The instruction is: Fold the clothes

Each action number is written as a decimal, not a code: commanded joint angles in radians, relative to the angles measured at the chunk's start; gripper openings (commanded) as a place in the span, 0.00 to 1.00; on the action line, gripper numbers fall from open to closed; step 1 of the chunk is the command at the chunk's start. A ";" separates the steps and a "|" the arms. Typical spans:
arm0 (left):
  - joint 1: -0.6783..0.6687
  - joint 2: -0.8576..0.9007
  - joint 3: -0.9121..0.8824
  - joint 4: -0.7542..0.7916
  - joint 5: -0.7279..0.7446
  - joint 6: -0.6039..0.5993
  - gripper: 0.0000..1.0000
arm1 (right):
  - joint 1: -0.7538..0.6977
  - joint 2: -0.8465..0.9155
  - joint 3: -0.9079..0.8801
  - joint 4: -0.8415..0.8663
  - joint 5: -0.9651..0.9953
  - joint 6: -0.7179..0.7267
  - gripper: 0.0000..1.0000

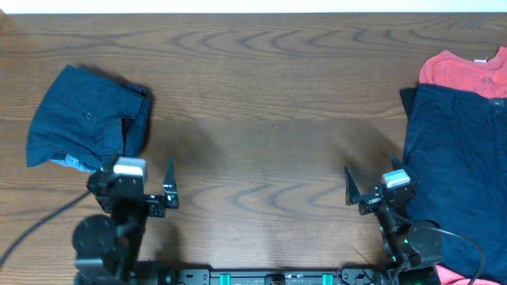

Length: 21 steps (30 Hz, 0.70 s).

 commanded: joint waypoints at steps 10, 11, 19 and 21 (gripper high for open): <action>-0.004 -0.248 -0.376 0.386 -0.012 -0.060 0.98 | -0.010 -0.003 -0.001 -0.003 -0.005 -0.009 0.99; -0.004 -0.248 -0.399 0.419 -0.012 -0.060 0.98 | -0.010 -0.003 -0.001 -0.003 -0.005 -0.009 0.99; -0.004 -0.248 -0.557 0.555 -0.012 -0.078 0.98 | -0.010 -0.003 -0.001 -0.003 -0.005 -0.009 0.99; -0.004 -0.248 -0.557 0.518 -0.012 -0.078 0.98 | -0.010 -0.003 -0.001 -0.003 -0.005 -0.009 0.99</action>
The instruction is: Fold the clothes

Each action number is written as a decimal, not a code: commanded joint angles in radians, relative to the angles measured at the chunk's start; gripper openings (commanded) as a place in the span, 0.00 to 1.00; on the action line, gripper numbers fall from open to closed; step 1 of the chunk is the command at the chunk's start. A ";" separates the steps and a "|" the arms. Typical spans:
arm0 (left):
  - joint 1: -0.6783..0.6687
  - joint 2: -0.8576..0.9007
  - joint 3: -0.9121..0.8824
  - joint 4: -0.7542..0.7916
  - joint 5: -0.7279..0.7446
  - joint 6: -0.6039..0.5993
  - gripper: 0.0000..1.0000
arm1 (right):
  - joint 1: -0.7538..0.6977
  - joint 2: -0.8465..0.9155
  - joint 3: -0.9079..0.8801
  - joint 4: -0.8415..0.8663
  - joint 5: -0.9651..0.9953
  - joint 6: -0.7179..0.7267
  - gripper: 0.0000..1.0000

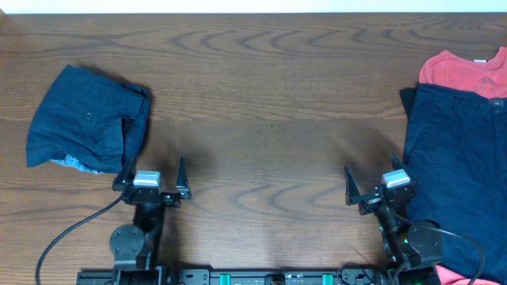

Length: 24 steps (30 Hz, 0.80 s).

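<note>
A folded dark blue garment (85,119) lies at the table's left side in the overhead view. At the right edge a pile of clothes has a dark navy garment (451,158) on top of a red one (463,71). My left gripper (153,168) stands open just right of and below the folded garment, holding nothing. Beside the navy garment's left edge, my right gripper (371,176) is open and holds nothing.
The brown wooden table (261,111) spans the view. A black cable (71,229) runs from the left arm toward the lower left. A bit of pink-red cloth (455,275) shows at the bottom right corner.
My left arm has drawn back and to the right, off the folded garment's lower edge; its gripper stays open. The right arm and the clothes have not moved.
</note>
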 commanded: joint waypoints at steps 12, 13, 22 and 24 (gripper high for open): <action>-0.004 -0.007 -0.002 -0.124 -0.008 -0.016 0.98 | -0.010 -0.003 -0.001 -0.003 -0.005 -0.009 0.99; -0.004 -0.007 -0.002 -0.124 -0.008 -0.016 0.98 | -0.010 -0.003 -0.001 -0.003 -0.005 -0.009 0.99; -0.004 -0.006 -0.002 -0.124 -0.008 -0.016 0.98 | -0.010 -0.003 -0.001 -0.003 -0.005 -0.009 0.99; -0.004 -0.006 -0.002 -0.124 -0.008 -0.016 0.98 | -0.010 -0.003 -0.001 -0.003 -0.005 -0.009 0.99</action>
